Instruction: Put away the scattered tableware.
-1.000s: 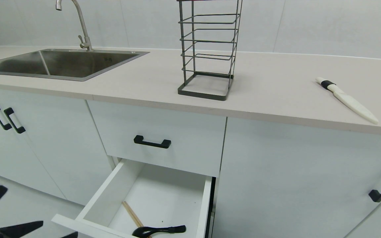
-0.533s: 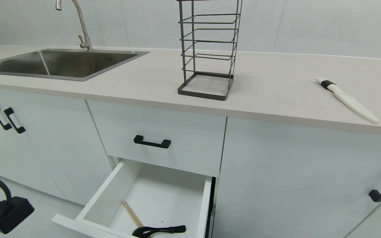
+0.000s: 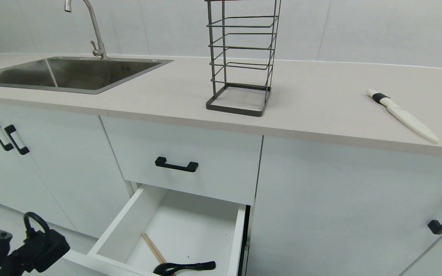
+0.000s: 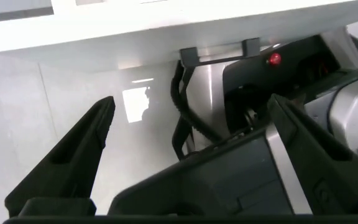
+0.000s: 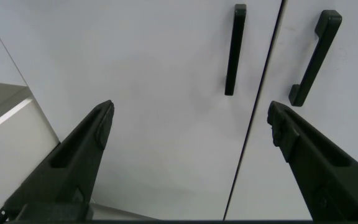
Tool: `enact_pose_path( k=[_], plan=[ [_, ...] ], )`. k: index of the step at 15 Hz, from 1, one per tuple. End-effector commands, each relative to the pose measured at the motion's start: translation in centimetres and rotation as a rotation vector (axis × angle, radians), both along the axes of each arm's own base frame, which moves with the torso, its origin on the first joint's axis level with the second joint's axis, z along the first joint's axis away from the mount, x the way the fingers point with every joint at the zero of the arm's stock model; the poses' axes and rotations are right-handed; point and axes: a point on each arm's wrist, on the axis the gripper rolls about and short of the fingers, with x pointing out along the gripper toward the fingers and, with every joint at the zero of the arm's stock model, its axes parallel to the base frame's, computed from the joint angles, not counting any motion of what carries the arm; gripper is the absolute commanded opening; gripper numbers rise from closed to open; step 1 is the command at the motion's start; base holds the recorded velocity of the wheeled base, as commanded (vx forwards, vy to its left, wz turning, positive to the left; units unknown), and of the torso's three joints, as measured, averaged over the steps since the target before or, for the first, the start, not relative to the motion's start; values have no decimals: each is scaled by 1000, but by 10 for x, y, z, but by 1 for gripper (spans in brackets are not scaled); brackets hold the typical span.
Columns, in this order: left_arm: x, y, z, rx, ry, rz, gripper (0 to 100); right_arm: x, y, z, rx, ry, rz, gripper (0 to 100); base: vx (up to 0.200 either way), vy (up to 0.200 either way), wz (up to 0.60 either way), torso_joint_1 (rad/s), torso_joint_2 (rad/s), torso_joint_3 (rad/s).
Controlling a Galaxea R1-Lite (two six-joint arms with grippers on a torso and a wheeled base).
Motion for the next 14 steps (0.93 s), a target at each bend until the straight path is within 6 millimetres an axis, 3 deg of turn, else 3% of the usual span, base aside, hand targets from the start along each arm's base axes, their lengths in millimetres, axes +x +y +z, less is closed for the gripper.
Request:
enact_pose_path(
  k=[1, 6, 11, 14],
  plan=[
    [9, -1, -12, 23, 93, 12, 100, 0, 0, 0, 0, 3, 1, 100, 0, 0, 0, 0, 0, 0],
    [41, -2, -26, 25, 60, 98, 100, 0, 0, 0, 0, 3, 1, 100, 0, 0, 0, 0, 0, 0],
    [48, -4, -27, 25, 53, 96, 100, 0, 0, 0, 0, 3, 1, 100, 0, 0, 0, 0, 0, 0],
    [65, -7, -33, 12, 4, 96, 100, 0, 0, 0, 0, 3, 1, 100, 0, 0, 0, 0, 0, 0]
  ],
)
